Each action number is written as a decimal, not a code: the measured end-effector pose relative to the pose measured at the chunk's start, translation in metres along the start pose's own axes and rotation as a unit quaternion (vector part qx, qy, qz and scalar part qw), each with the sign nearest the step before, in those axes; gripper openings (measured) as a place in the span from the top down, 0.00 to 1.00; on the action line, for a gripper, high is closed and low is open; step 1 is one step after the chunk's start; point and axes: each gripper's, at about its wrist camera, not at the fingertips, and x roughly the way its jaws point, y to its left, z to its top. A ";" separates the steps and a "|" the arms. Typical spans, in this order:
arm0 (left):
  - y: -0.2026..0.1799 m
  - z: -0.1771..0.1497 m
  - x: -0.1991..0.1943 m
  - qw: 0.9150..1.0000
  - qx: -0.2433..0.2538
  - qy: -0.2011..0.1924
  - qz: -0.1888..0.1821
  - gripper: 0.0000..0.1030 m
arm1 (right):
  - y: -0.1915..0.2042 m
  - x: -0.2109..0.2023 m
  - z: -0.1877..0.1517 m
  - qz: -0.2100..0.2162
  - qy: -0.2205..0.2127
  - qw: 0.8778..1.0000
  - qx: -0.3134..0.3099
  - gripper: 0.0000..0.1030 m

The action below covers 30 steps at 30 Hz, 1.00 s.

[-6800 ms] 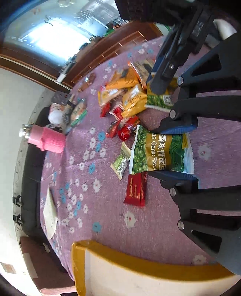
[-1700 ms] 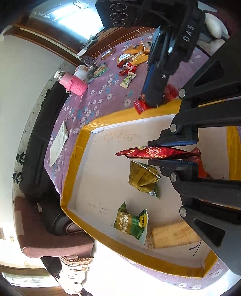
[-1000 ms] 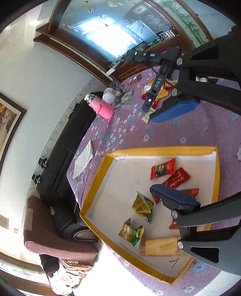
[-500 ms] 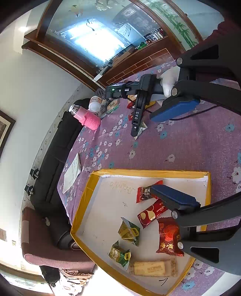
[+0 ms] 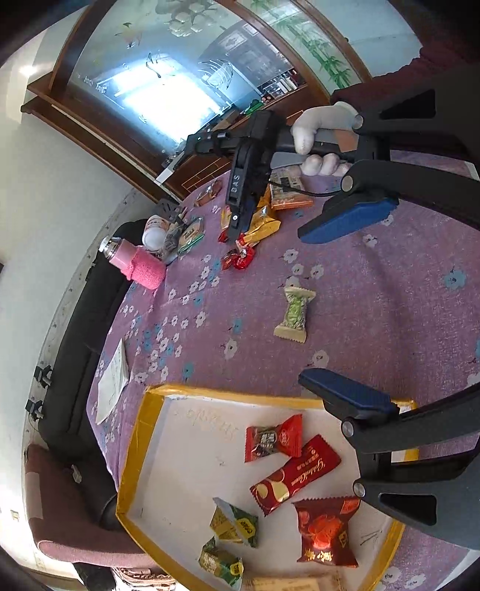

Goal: Organize snacks
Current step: 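Move the left tool to the green-wrapped candy while the right tool grasps a red-black candy, then grasp the green candy with the left tool and carry both candies into the tray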

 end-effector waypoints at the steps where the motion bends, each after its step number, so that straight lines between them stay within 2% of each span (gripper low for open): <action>1: -0.004 -0.002 0.005 1.000 0.004 0.007 -0.002 0.33 | 0.000 0.004 0.003 -0.009 -0.004 1.000 -0.003 0.67; 3: -0.010 -0.005 0.010 1.000 0.012 0.016 -0.005 0.33 | 0.003 0.014 0.009 -0.027 -0.007 1.000 -0.011 0.59; 6: -0.019 -0.009 0.016 0.999 0.024 0.025 -0.007 0.33 | 0.015 0.038 0.014 -0.041 0.006 0.999 -0.030 0.58; 8: -0.021 -0.009 0.018 0.999 0.023 0.028 -0.005 0.33 | 0.023 0.054 0.012 -0.071 0.024 0.996 -0.056 0.58; 11: -0.021 -0.009 0.021 0.999 0.023 0.030 0.000 0.33 | 0.034 0.058 0.002 -0.101 0.019 0.991 -0.087 0.58; 14: -0.021 -0.010 0.028 0.999 0.019 0.039 0.003 0.33 | 0.040 0.055 -0.013 -0.110 0.020 0.988 -0.106 0.78; 19: -0.033 -0.013 0.045 0.998 0.031 0.054 0.023 0.33 | 0.040 0.041 -0.031 -0.053 0.015 0.994 -0.095 0.81; 24: -0.042 -0.008 0.074 0.994 0.058 0.060 0.065 0.33 | 0.034 0.011 -0.042 0.017 -0.024 0.997 -0.071 0.81; 28: -0.047 -0.002 0.104 0.987 0.100 0.058 0.112 0.33 | 0.025 0.002 -0.043 0.035 -0.036 0.997 -0.056 0.81; 30: -0.046 -0.002 0.122 0.979 0.116 0.069 0.151 0.33 | 0.019 0.002 -0.044 0.043 -0.035 0.998 -0.044 0.81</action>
